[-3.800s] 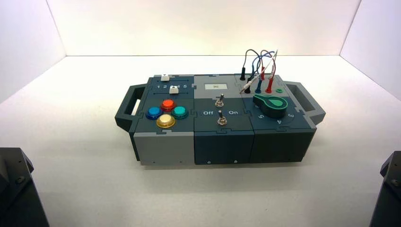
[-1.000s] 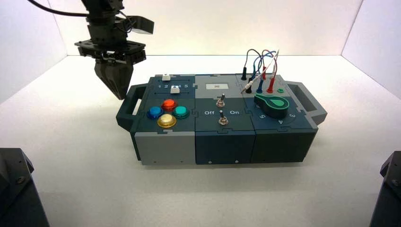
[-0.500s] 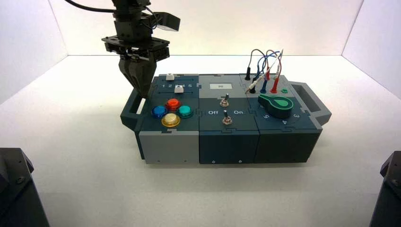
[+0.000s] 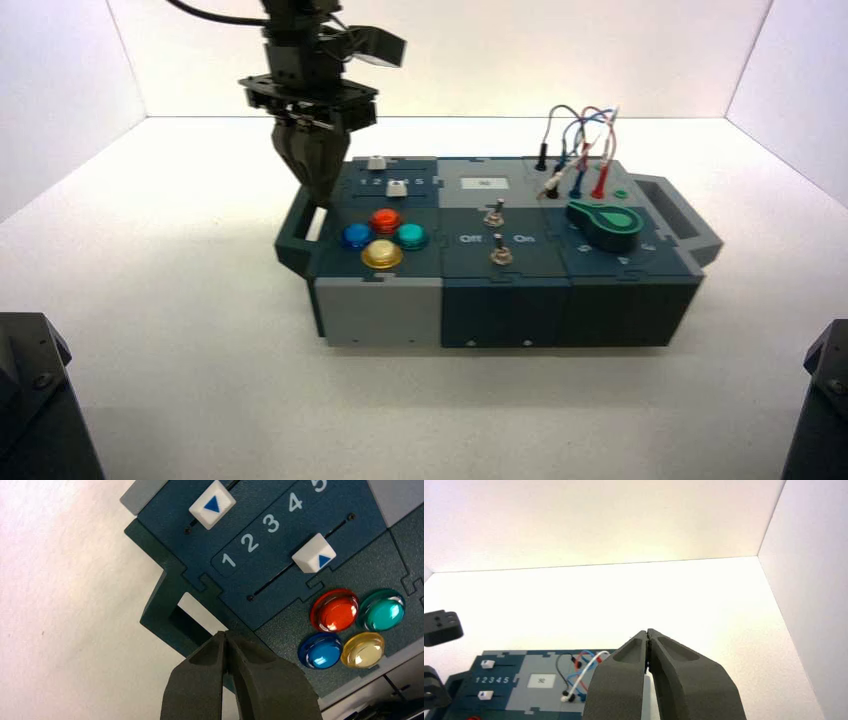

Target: Move the box to the right.

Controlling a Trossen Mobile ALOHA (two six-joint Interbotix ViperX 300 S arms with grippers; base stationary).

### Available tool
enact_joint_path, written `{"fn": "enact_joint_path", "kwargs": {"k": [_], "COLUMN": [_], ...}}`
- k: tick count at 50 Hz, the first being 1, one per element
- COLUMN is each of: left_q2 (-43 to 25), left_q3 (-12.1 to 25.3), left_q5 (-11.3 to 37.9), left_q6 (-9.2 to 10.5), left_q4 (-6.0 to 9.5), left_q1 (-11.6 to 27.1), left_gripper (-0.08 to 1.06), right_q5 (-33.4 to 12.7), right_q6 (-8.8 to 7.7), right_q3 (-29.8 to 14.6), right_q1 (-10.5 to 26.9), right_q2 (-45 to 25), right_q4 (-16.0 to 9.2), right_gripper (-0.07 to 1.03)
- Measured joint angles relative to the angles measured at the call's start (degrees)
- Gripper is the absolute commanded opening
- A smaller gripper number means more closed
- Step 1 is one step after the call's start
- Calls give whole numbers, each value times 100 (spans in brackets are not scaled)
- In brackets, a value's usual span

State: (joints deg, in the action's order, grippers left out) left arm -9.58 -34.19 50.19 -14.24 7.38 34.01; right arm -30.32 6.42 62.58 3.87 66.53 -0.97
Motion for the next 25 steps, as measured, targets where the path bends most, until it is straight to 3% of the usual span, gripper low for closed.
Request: {"fn": "enact_joint_path", "kwargs": {"k": [25], "left_q2": [-352], "left_q3": [316], "left_q5": [70], "left_q6": [-18], "left_q4": [132], "left_q1": [598], "left_gripper": [-3], "right_q5": [-18], "right_q6": [18], "right_q3": [0], "right_q1": [0], "right_q2": [44], "right_q4": [0], "right_gripper": [-2]}}
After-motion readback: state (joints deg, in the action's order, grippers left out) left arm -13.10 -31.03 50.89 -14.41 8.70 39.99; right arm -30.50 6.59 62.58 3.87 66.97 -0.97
